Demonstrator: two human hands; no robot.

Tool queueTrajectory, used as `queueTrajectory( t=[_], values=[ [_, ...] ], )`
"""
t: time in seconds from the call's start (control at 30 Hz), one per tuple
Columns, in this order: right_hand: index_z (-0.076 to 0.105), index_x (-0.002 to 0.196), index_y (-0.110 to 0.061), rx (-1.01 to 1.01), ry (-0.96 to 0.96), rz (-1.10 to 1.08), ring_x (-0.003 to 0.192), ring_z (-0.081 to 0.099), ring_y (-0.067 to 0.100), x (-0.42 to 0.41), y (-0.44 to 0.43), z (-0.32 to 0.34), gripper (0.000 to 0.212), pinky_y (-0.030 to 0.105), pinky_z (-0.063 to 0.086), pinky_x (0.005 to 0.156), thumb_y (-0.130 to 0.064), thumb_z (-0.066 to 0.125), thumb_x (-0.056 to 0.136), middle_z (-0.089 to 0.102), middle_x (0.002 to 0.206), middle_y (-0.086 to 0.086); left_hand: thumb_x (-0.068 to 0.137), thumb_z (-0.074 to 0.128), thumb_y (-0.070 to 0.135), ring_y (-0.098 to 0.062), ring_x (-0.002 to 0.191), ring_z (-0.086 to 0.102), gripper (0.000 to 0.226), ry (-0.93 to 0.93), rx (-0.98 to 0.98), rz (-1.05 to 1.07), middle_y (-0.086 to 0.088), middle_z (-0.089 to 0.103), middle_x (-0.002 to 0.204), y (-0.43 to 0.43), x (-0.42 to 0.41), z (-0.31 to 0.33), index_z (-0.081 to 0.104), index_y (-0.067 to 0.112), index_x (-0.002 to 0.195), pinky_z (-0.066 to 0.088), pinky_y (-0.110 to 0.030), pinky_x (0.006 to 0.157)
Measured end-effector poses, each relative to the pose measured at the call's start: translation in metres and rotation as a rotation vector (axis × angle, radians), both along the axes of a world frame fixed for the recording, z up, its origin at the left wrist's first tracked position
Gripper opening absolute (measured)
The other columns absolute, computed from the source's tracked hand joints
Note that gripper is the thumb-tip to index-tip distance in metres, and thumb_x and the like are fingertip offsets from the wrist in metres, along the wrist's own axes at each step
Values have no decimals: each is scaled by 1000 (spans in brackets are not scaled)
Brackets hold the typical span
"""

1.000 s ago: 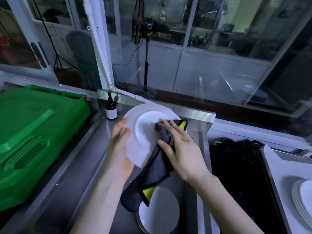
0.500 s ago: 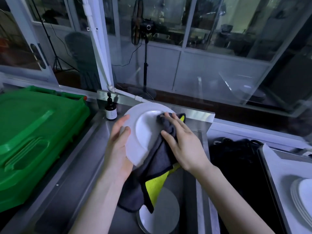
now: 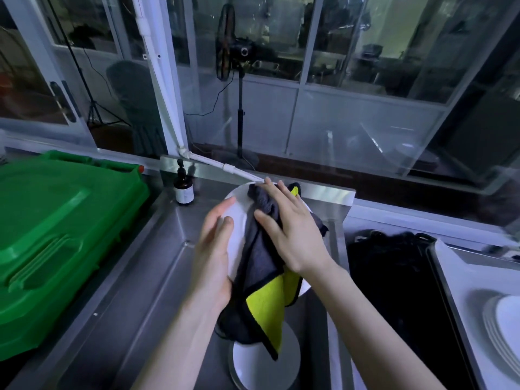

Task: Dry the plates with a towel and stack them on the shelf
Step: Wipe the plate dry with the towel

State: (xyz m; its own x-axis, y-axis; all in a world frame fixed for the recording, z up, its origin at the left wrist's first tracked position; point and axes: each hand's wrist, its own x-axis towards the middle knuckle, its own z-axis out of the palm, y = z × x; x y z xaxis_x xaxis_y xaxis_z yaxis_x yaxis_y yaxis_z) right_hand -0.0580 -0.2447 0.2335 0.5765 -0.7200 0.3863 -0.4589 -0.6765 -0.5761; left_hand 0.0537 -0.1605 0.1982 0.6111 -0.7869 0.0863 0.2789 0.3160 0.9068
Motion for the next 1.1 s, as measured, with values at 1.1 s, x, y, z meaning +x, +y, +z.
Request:
queueTrajectory(
  t=[1.1],
  values=[
    [36, 147, -37, 254, -275, -36, 143, 29, 2, -36, 0, -31, 48, 23, 23, 117, -32, 48, 101, 40, 151, -20, 104, 47, 18, 0, 100, 68, 31, 81, -14, 117, 22, 72, 111, 5, 35, 7, 60, 37, 124, 53, -23, 77]
  ],
)
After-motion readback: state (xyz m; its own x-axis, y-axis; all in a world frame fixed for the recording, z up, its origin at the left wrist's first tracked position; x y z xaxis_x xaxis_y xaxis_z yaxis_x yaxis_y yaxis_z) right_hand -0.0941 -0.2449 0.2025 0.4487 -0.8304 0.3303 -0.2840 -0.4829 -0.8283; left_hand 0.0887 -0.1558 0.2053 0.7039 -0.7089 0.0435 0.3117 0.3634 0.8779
